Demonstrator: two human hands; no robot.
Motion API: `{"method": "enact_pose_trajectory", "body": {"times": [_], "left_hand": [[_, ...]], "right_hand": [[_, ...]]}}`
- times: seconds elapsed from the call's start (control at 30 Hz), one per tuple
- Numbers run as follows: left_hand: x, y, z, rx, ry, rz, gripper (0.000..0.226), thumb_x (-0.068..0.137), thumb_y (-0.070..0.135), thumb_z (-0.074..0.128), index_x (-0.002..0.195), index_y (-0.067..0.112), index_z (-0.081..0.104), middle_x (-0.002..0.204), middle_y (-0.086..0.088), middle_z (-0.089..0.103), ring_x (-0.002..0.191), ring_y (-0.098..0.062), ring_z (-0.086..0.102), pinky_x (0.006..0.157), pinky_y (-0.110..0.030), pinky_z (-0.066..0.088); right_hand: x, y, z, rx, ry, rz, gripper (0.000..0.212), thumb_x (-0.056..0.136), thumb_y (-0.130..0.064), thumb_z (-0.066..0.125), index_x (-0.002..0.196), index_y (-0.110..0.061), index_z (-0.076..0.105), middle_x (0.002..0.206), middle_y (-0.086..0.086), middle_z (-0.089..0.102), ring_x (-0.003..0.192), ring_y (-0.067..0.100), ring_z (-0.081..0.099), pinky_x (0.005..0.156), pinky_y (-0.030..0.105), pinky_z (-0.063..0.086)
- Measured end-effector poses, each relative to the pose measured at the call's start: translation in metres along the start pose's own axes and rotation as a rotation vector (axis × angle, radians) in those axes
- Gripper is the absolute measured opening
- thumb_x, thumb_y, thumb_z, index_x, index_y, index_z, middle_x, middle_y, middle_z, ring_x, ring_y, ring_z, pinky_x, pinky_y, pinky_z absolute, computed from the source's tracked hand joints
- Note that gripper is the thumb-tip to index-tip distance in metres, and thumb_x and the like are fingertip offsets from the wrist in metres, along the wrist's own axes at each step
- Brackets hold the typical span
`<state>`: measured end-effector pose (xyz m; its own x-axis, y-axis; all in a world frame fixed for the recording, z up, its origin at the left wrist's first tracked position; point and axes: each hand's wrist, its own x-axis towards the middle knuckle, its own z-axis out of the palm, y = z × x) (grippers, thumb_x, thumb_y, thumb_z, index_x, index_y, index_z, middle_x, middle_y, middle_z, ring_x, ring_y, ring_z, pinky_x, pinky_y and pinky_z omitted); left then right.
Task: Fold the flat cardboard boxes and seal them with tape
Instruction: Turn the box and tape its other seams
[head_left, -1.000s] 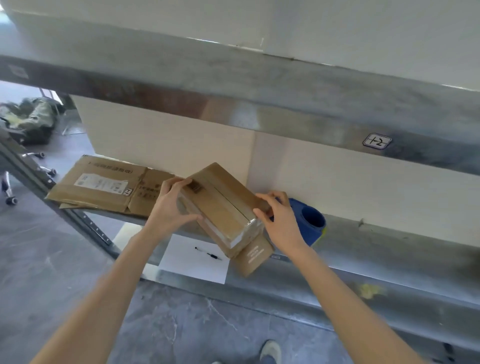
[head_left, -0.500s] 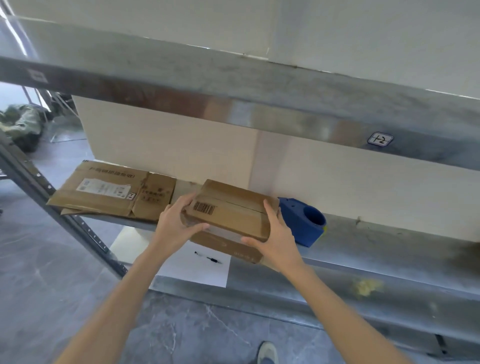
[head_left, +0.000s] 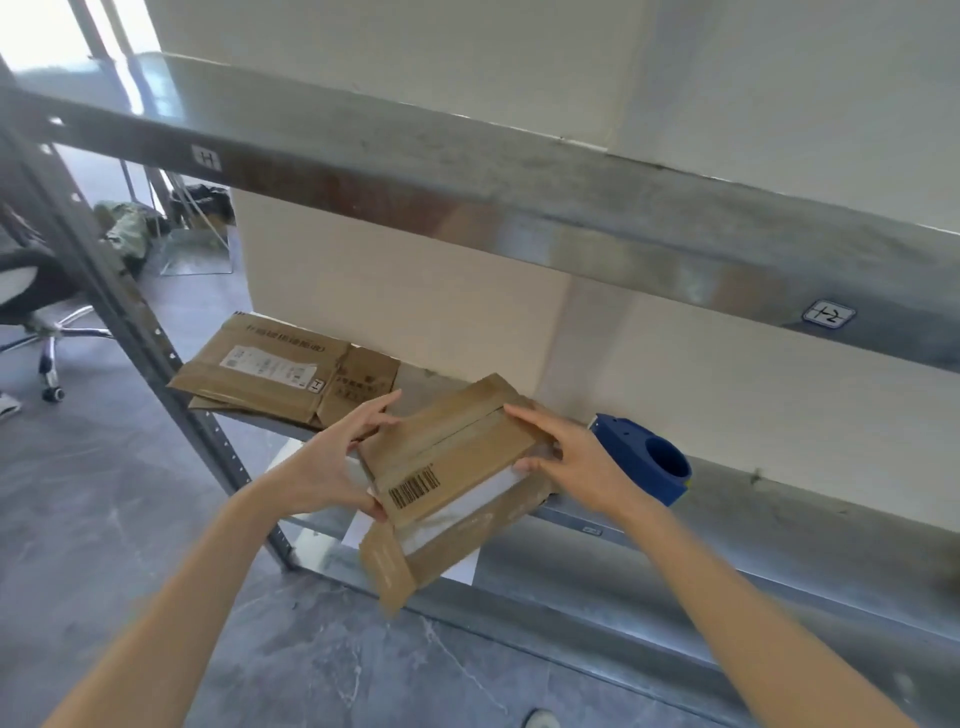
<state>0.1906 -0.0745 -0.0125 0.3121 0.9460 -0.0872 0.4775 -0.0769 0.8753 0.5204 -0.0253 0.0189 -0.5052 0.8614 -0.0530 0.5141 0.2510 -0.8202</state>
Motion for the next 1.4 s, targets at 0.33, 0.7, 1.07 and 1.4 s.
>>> {"method": "enact_pose_trajectory", "body": {"times": [0.33, 0.7, 1.07, 1.4], "left_hand": [[-0.033, 0.005, 0.03, -0.009, 0.367, 0.134, 0.087, 0.05, 0.025, 0.097, 0.128, 0.033, 0.06, 0.134, 0.019, 0.04, 0.124, -0.001, 0.041, 0.096, -0.03, 0.047], [-0.021, 0.016, 0.083, -0.024, 0.684, 0.043, 0.087, 0.052, 0.028, 0.096, 0.13, 0.037, 0.058, 0.136, 0.017, 0.04, 0.128, 0.003, 0.038, 0.103, -0.039, 0.048], [0.034, 0.078, 0.19, -0.069, 1.194, -0.103, 0.075, 0.067, 0.035, 0.09, 0.132, 0.042, 0.053, 0.137, 0.02, 0.035, 0.123, 0.0, 0.046, 0.089, -0.012, 0.047], [0.1, 0.099, 0.246, -0.072, 1.257, -0.168, 0.064, 0.074, 0.028, 0.085, 0.13, 0.035, 0.055, 0.133, 0.014, 0.036, 0.117, 0.003, 0.047, 0.088, -0.03, 0.055]], "right_hand": [[0.022, -0.017, 0.021, -0.067, 0.075, -0.035, 0.074, 0.082, -0.013, 0.078, 0.145, -0.032, 0.046, 0.158, -0.002, 0.029, 0.145, 0.014, 0.025, 0.12, 0.05, 0.027], [0.025, -0.008, 0.023, 0.014, -0.019, 0.015, 0.092, 0.079, -0.02, 0.08, 0.145, -0.05, 0.023, 0.16, -0.003, 0.028, 0.134, 0.017, 0.046, 0.103, 0.028, 0.046], [0.013, 0.011, -0.038, 0.115, -0.323, -0.108, 0.064, 0.089, -0.01, 0.071, 0.14, -0.041, 0.048, 0.137, -0.021, 0.05, 0.122, -0.008, 0.05, 0.099, 0.019, 0.047], [0.032, 0.063, -0.088, 0.103, -0.248, -0.18, 0.05, 0.089, -0.002, 0.068, 0.132, -0.025, 0.056, 0.134, -0.011, 0.054, 0.117, -0.005, 0.051, 0.09, 0.007, 0.045]]}}
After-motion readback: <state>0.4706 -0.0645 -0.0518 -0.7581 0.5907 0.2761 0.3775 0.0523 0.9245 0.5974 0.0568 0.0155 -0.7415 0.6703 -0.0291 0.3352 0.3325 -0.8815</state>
